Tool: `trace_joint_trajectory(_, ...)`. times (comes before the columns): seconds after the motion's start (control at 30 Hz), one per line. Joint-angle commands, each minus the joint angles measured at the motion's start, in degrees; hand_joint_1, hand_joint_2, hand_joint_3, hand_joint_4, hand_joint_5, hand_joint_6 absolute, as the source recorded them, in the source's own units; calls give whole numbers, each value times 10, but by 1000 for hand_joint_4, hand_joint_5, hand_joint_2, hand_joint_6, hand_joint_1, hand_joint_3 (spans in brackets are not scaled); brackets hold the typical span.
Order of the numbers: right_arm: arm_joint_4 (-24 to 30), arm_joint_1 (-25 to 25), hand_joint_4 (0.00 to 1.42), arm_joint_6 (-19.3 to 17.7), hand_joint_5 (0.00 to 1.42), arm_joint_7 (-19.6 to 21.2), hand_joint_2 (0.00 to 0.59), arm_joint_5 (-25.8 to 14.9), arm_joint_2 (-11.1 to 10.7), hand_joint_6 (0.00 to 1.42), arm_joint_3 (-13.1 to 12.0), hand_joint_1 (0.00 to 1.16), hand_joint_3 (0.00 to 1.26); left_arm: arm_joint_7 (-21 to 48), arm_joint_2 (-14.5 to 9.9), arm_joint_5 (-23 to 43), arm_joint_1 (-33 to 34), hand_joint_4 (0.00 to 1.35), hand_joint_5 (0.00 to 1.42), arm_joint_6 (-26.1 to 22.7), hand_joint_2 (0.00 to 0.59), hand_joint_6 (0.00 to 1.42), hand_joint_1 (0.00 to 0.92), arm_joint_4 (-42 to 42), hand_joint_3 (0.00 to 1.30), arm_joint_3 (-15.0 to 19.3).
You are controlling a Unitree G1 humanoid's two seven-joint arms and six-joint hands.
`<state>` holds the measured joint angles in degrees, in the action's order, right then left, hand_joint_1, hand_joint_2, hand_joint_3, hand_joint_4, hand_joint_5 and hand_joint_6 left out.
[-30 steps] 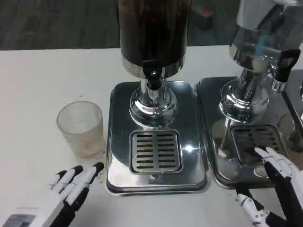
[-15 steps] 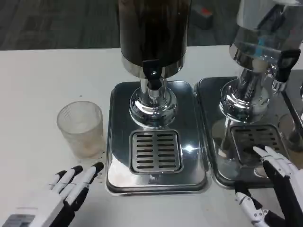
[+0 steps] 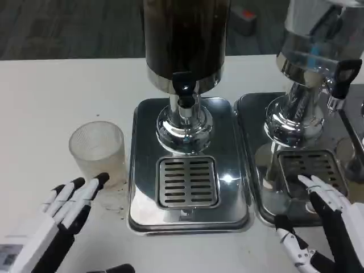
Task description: Grasp the cup under the faucet to collect the drink, then remove the cup.
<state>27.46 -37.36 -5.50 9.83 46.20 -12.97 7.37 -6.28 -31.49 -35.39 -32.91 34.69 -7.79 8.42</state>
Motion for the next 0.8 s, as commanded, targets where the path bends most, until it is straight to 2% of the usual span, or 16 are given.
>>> trace_joint_trajectory(0.03, -2, 4, 147, 3, 144, 6, 423, 4, 5, 301, 2, 311, 208, -18, 3, 24, 22, 0, 0, 15, 51, 1, 0, 25, 0, 10)
trace_joint_trajectory(0.3, -13, 11, 172, -1, 144, -2, 416, -11, 0, 317, -5, 330, 215, -15, 9, 56, 60, 0, 0, 3, 30, 30, 5, 53, 0, 14)
trace_joint_trajectory(0.53, -14, 19, 192, 1, 158, -10, 416, -22, -8, 321, -10, 337, 219, -20, 24, 80, 96, 0, 41, -12, 18, 110, 125, 78, 0, 17)
trace_joint_trajectory(0.67, -16, 22, 217, 6, 169, -15, 422, -27, -8, 321, -8, 339, 226, -28, 34, 81, 125, 0, 77, -22, 18, 135, 150, 87, 0, 18)
trace_joint_trajectory(0.8, -17, 22, 228, 8, 179, -16, 422, -30, -6, 321, -6, 340, 228, -22, 35, 83, 146, 0, 89, -28, 17, 148, 152, 98, 0, 15)
